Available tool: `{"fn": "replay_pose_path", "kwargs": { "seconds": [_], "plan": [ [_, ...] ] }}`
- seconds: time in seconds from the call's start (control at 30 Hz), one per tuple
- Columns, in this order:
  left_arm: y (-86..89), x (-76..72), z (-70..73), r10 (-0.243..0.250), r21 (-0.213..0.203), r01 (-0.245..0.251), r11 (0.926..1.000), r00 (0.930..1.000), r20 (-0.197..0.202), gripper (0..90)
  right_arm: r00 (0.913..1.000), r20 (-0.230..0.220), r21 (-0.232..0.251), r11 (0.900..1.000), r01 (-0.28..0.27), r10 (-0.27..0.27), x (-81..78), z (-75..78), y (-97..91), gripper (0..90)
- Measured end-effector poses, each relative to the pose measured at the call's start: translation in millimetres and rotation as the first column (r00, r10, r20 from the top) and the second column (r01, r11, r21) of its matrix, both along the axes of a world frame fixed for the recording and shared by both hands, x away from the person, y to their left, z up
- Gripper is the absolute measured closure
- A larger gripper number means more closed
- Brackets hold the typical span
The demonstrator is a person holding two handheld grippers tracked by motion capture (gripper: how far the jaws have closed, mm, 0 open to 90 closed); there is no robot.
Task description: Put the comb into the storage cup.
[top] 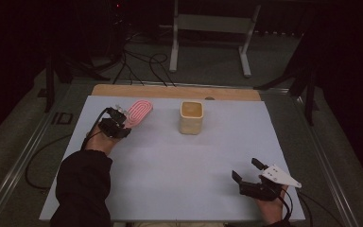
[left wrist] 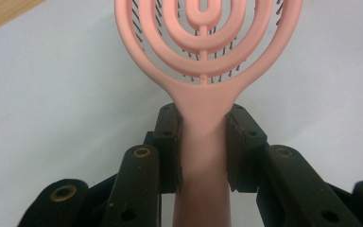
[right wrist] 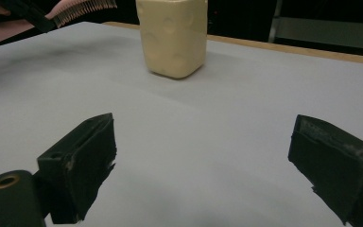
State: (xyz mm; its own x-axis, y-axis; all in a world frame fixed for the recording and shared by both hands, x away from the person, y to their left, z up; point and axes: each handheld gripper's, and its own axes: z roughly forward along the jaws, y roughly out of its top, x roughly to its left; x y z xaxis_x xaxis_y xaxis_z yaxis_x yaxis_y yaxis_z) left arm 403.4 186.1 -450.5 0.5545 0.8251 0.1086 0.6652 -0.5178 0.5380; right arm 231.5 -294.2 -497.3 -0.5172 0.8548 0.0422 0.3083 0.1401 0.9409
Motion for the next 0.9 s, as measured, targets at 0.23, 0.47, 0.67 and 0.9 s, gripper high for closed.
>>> {"fn": "replay_pose_path", "kwargs": {
  "seconds": [0.23,0.47,0.67,0.9],
  "plan": [
    [-1.5,-14.8,4.7,-0.006,-0.05,0.008,0.9987,0.999,0.043,70.0,1.0,-0.001,-0.002,1.0,0.0,0.0,-0.1,-0.1,0.3,8.2],
    [-4.5,-32.4,11.0,-0.009,-0.077,0.017,0.9969,0.995,0.099,69.9,1.0,-0.001,-0.001,1.0,0.001,-0.001,-0.2,-0.1,0.2,8.2],
    [-2.7,-45.4,13.0,-0.001,-0.109,0.016,0.9939,0.9906,0.137,69.9,1.0,0.0,-0.003,1.0,0.002,-0.002,-0.2,-0.1,0.5,8.2],
    [-2.4,-61.6,9.7,0.011,-0.138,0.014,0.9904,0.9839,0.179,70.0,1.0,-0.001,-0.004,1.0,0.002,-0.002,-0.5,0.0,1.4,8.2]
  ]
}}
